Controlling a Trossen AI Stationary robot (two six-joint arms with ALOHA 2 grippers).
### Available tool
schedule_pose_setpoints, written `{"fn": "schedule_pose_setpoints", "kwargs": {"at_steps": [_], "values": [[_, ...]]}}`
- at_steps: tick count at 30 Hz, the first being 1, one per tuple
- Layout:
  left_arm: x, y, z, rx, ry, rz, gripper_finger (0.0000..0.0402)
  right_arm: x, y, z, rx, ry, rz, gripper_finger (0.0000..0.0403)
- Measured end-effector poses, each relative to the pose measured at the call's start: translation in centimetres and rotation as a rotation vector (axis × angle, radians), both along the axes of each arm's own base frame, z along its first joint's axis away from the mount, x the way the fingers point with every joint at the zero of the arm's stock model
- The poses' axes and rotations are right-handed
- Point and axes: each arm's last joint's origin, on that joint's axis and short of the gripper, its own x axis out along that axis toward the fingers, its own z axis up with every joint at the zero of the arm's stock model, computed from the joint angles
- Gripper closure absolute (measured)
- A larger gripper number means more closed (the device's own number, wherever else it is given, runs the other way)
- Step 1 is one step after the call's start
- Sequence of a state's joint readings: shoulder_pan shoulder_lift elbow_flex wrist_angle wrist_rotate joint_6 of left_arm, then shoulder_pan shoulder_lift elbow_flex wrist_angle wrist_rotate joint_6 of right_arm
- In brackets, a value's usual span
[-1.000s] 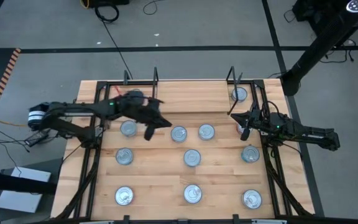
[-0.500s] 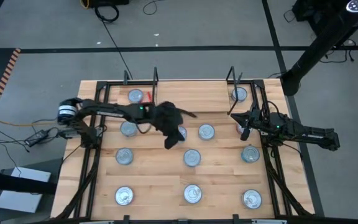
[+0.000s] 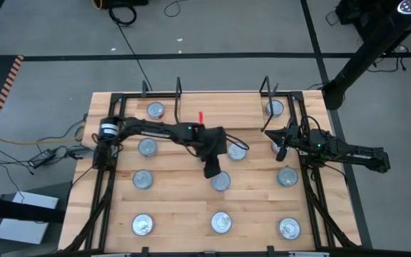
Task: Stack canned seafood by type on shelf
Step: Put the light blue tuna can on the shelf
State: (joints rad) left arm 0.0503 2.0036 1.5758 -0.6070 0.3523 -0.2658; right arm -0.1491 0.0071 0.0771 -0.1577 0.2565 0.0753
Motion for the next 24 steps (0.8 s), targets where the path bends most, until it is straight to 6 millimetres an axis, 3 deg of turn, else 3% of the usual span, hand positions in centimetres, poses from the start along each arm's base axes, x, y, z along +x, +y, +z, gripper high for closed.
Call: {"fn": "schedule_pose_setpoints", "kwargs": {"at_steps": [6,16,24], "values": [[1.1,-0.2,-1.5,-0.004,0.037,-0.002,0.0293,0.0,0.0,0.0,0.0,-0.001,0.0,0.0372],[1.1,-0.4,-1.8,0.089,0.05,0.034,0.029,0.0,0.0,0.0,-0.001,-0.005,0.0,0.0372],[1.4,-0.6,-3.9,0.062,0.114,0.014,0.0291,0.0,0.0,0.1,-0.001,-0.007,-0.001,0.0372]]}}
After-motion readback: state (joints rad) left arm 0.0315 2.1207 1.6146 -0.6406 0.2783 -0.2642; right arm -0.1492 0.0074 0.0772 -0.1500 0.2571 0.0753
